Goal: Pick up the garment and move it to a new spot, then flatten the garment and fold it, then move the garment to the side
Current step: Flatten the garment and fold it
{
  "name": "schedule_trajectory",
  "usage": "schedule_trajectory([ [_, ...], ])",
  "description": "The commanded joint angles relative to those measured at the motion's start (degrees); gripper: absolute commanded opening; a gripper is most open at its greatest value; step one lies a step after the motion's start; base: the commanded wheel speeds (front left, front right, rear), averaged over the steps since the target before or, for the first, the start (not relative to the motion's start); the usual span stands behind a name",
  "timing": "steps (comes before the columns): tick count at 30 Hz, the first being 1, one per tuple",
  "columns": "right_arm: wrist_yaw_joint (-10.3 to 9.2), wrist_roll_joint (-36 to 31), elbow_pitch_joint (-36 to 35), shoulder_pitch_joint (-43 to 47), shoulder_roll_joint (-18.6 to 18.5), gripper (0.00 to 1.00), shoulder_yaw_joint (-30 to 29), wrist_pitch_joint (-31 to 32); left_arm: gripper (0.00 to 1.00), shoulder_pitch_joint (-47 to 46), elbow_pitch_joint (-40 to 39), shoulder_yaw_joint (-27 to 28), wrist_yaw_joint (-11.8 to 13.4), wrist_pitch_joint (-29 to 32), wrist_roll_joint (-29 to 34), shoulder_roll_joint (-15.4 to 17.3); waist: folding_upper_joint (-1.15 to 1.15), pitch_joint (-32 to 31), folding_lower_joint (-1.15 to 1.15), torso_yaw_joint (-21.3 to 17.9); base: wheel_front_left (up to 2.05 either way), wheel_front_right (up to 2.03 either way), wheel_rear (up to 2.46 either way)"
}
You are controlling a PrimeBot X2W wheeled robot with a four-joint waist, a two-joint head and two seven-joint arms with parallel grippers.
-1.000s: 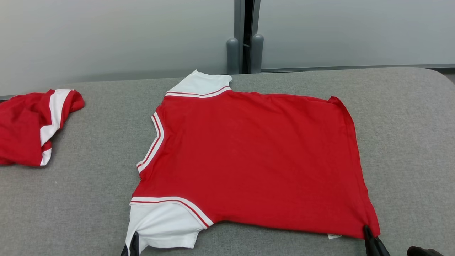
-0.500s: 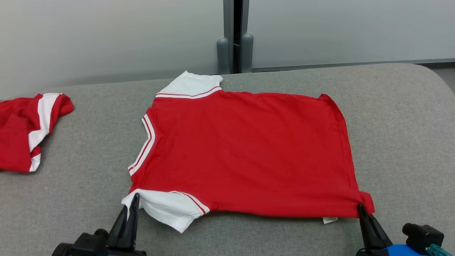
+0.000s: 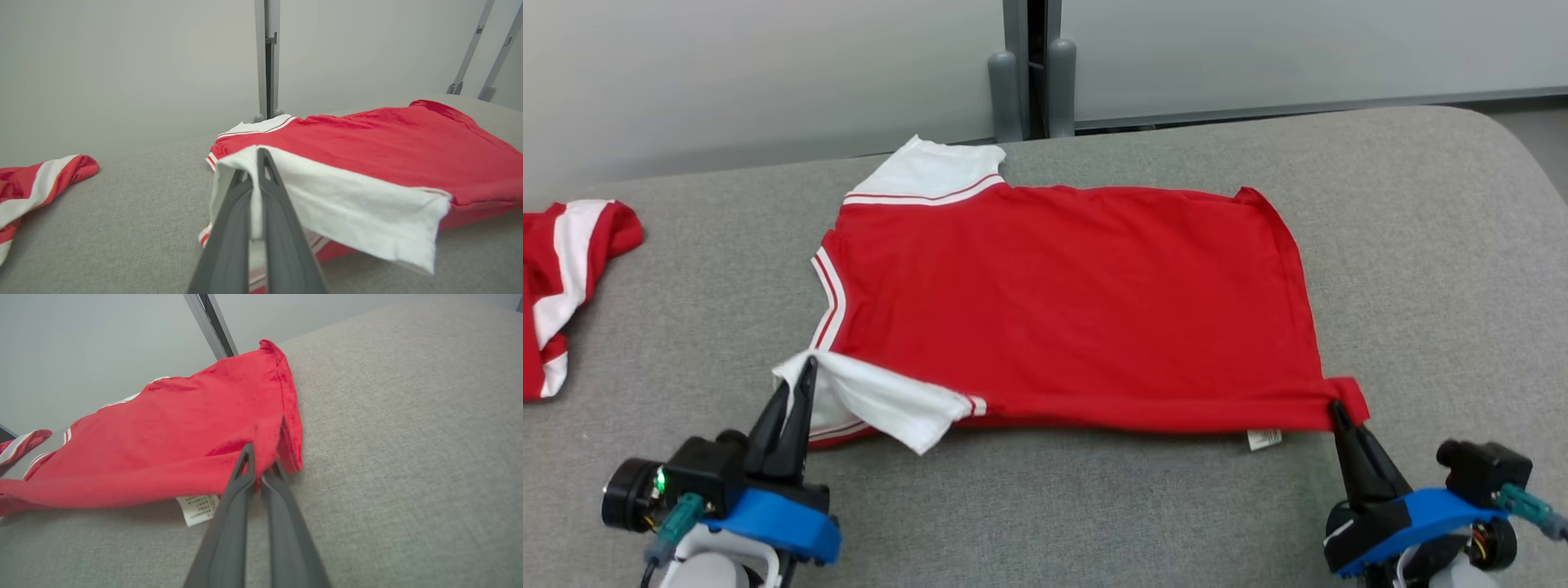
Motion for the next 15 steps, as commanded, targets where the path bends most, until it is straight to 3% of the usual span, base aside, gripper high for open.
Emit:
schedule_trajectory([
  [1,-0.02,0.4,0.5,-1.9,-0.5,0.00,0.3,0.2,0.00,-1.7,0.9,0.2,-0.3,-0.2,0.3,0.7,0.00,0.9,-0.01,-0.4,0.00,0.00,0.00],
  [15,-0.02,1.2,7.8,-13.0,-1.4,0.00,2.5,-1.2,0.00,-13.7,10.4,-0.8,-0.8,-0.2,1.0,2.2,0.00,5.5,-0.01,-1.4,0.00,0.00,0.00],
])
